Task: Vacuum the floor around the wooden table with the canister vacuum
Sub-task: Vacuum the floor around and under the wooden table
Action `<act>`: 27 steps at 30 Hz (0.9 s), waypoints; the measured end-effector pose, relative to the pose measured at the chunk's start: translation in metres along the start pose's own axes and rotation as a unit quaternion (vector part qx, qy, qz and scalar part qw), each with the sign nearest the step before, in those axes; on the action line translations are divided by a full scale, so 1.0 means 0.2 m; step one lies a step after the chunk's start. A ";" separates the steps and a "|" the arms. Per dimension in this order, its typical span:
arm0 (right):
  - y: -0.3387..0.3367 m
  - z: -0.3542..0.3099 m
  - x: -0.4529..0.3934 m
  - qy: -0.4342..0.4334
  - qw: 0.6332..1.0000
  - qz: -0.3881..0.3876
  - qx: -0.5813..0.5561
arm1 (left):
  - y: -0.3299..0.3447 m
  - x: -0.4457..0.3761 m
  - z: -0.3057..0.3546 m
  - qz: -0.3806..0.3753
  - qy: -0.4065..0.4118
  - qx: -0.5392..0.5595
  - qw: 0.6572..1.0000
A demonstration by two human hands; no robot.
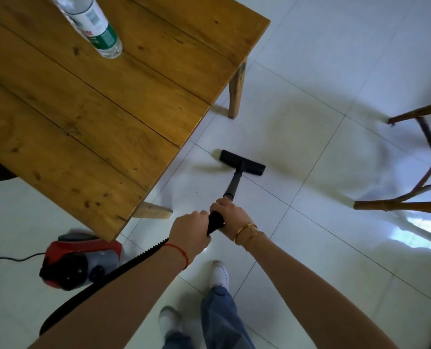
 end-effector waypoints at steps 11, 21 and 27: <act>0.26 -0.39 0.24 0.026 0.999 0.002 -0.040 | 0.11 0.38 -0.24 -0.057 0.005 -0.093 0.994; 0.27 -0.32 0.26 0.035 0.998 0.013 -0.040 | 0.14 0.36 -0.17 -0.053 0.026 -0.104 0.993; 0.06 -0.01 0.08 0.034 0.999 0.027 -0.027 | 0.02 0.05 0.02 -0.014 0.019 -0.076 0.997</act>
Point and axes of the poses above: each hand's wrist, its own x-axis away from the middle knuckle, its own y-axis out of the palm, z = x × y, the point moved 7 cm from there along -x, towards the middle knuckle, and after that the axes turned 11 degrees about x, right-handed, at the moved point
